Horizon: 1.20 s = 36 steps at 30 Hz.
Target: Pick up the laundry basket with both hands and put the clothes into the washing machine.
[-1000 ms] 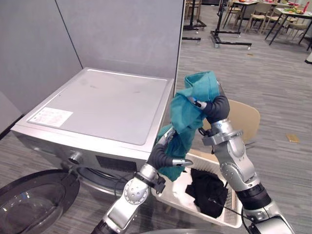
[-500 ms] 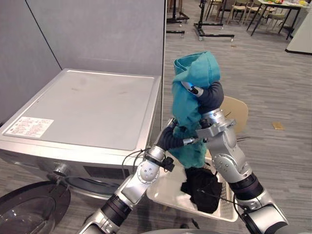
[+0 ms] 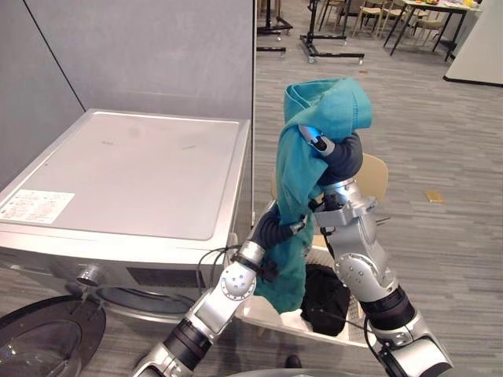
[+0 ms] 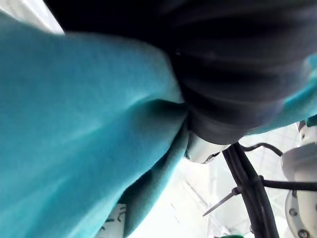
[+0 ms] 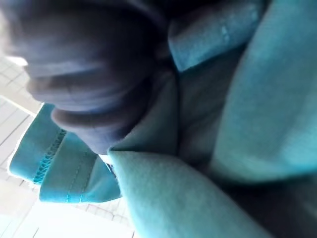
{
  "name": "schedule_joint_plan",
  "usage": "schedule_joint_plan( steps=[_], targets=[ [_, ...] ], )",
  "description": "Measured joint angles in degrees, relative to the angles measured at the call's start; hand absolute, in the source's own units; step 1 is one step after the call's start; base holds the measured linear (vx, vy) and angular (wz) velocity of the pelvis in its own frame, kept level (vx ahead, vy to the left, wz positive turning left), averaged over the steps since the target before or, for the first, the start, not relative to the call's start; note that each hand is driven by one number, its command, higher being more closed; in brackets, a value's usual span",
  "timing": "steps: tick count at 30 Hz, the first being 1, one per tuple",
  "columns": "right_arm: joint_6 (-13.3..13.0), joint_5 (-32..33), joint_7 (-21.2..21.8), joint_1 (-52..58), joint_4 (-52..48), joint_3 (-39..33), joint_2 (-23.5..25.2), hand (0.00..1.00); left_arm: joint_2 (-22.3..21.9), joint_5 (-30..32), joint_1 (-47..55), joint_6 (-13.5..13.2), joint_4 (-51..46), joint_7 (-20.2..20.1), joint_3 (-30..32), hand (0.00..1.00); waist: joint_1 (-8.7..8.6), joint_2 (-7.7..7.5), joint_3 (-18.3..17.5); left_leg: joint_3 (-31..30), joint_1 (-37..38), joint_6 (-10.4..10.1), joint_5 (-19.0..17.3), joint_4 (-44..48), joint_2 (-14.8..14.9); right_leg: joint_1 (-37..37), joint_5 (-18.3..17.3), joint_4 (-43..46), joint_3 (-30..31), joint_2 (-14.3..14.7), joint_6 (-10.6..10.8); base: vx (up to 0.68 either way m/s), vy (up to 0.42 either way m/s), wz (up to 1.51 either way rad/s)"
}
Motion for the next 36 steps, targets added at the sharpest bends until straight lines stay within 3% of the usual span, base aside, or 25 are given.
schedule_joint_plan(
  steps=[2,3,9,23,28,33,36],
  targets=[
    [0.0,0.0,0.0,1.8,0.1,-1.0,0.0,1.00,-0.9,-0.3,1.3,0.2,0.0,0.0,1.0,1.00,0.01,0.00,0.0,0.0,0.0,0.0,0.0,-0.3,0.1,-0.1,0.0,0.0,0.0,0.0,0.0,0.00,0.000,0.00],
    [0.0,0.0,0.0,2.2,0.1,-1.2,0.0,0.00,-1.3,-0.5,1.7,0.2,0.0,0.0,1.6,1.00,0.02,0.00,0.0,0.0,0.1,0.0,0.0,-0.4,0.1,-0.1,0.0,0.0,0.0,0.1,0.0,0.00,0.000,0.00],
    [0.2,-1.1,0.1,5.6,1.6,-4.5,-0.1,0.00,-2.1,-2.6,3.2,0.2,-0.6,0.2,5.8,1.00,-0.08,-0.03,0.0,0.0,0.1,0.0,0.0,-0.7,0.0,-0.2,0.0,0.0,0.0,0.0,0.0,0.00,0.000,0.00],
    [0.6,-17.9,-0.4,12.9,1.8,-16.5,-9.3,0.00,-2.8,-4.9,8.6,-0.4,-4.8,1.3,15.1,1.00,-0.21,-0.05,0.0,0.9,0.1,0.0,0.0,-0.8,0.1,-0.5,0.0,-0.1,0.4,0.1,0.0,-0.04,-0.014,-0.02],
    [0.3,-24.7,-2.4,15.1,1.8,-18.4,-9.3,0.00,-1.7,-4.9,8.9,-0.4,-4.8,0.8,15.1,1.00,-0.60,-0.06,0.0,1.5,0.1,0.0,0.0,-0.9,0.1,-0.7,0.1,-0.4,1.4,0.1,0.1,-0.02,-0.006,-0.06],
    [0.3,-28.9,-2.8,24.0,3.9,-23.1,-8.8,0.00,-1.6,-6.5,13.1,-1.1,-5.6,-2.5,15.4,1.00,-1.02,-0.06,0.0,1.5,0.0,0.1,-0.2,-1.0,0.0,-1.0,0.1,-0.4,1.6,0.1,0.2,-0.01,-0.007,-0.04],
    [1.4,-31.4,-2.8,29.4,7.5,-26.7,-5.8,0.00,-1.3,-8.7,15.3,-1.6,-7.2,-4.6,15.7,1.00,-1.59,0.02,0.1,1.5,-0.3,0.1,-0.2,-1.0,0.0,-1.4,0.1,-0.4,1.6,0.1,0.2,0.00,0.000,0.00]
  ],
)
